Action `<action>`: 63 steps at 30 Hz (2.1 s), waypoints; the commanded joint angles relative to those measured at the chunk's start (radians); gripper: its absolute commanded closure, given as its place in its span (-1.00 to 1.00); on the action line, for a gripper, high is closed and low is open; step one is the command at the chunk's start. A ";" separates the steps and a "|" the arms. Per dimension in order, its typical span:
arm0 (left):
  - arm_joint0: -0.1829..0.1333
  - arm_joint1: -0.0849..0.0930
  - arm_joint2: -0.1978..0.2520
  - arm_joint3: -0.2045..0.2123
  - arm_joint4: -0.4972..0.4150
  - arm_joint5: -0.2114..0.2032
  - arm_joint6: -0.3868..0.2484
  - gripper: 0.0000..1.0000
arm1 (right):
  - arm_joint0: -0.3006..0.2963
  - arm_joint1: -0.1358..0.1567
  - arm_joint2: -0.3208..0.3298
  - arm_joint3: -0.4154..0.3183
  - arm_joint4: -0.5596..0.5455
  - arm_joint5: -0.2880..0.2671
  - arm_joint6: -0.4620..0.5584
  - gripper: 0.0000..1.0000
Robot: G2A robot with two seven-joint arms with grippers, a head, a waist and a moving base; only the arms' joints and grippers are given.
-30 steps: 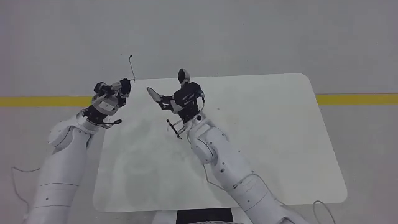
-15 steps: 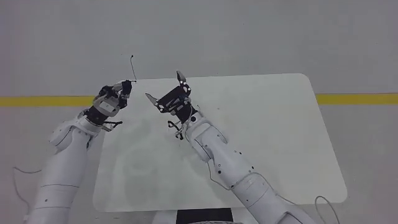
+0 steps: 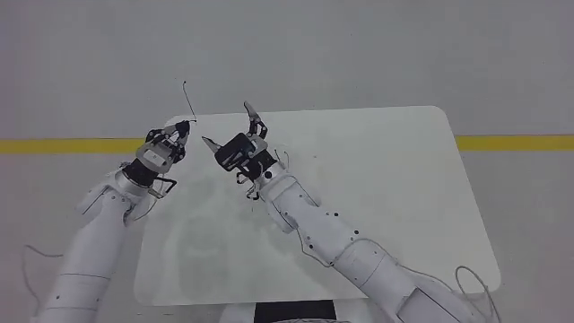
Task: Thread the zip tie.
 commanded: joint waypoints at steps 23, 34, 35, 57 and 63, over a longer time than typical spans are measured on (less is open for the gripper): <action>0.021 0.081 0.147 -0.010 -0.220 0.000 0.044 1.00 | 0.000 -0.006 -0.010 0.009 0.000 0.036 0.034 -1.00; 0.014 0.092 0.161 0.004 -0.220 0.000 0.030 1.00 | -0.012 -0.006 -0.001 0.002 0.000 0.034 0.032 -1.00; 0.014 0.092 0.161 0.004 -0.220 0.000 0.030 1.00 | -0.013 -0.005 0.000 -0.001 0.000 0.030 0.033 -1.00; 0.014 0.092 0.161 0.004 -0.220 0.000 0.030 1.00 | -0.011 0.015 -0.040 -0.014 0.000 0.012 0.053 0.52; 0.014 0.092 0.161 0.004 -0.220 0.000 0.030 1.00 | -0.017 0.011 -0.040 -0.015 0.000 -0.007 0.060 0.58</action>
